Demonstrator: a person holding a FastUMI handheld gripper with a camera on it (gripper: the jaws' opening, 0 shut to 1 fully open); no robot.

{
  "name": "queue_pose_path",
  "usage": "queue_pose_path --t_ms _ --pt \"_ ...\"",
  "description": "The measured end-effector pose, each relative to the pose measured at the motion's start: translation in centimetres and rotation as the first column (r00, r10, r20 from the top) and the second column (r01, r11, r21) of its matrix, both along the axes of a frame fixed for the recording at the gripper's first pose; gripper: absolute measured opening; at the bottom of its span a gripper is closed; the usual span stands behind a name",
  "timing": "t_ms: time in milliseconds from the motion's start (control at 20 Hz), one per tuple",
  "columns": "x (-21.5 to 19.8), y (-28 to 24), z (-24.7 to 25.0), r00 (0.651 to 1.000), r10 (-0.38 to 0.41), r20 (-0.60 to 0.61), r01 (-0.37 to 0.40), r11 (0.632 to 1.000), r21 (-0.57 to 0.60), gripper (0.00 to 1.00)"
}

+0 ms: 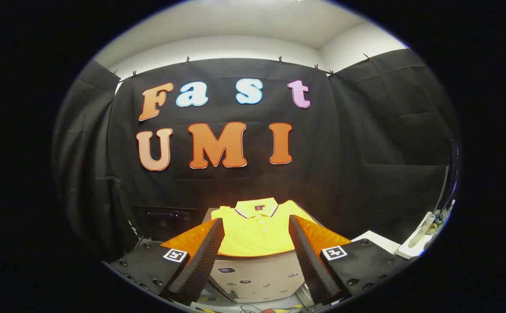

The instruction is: Put the clothes into the washing machine and then close the washing machine lid.

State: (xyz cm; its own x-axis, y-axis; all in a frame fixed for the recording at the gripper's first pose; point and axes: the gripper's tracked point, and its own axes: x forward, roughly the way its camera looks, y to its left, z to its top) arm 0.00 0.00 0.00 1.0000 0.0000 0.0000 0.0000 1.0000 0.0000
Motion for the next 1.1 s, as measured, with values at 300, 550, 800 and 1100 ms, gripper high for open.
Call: queue_pose_path --t_ms 300,550,800,1100 --pt "-0.3 -0.7 1.2 1.0 0.003 0.012 -0.003 0.999 -0.037 0.96" --pt "-0.2 -1.3 2.2 1.0 0.003 0.025 -0.001 0.999 -0.047 0.97" --pt "0.0 -1.6 3.3 1.0 0.001 0.032 0.0 0.999 -0.045 0.96" --pt "0.0 -0.6 3.1 1.0 0.0 0.02 0.002 0.997 -0.076 0.96"
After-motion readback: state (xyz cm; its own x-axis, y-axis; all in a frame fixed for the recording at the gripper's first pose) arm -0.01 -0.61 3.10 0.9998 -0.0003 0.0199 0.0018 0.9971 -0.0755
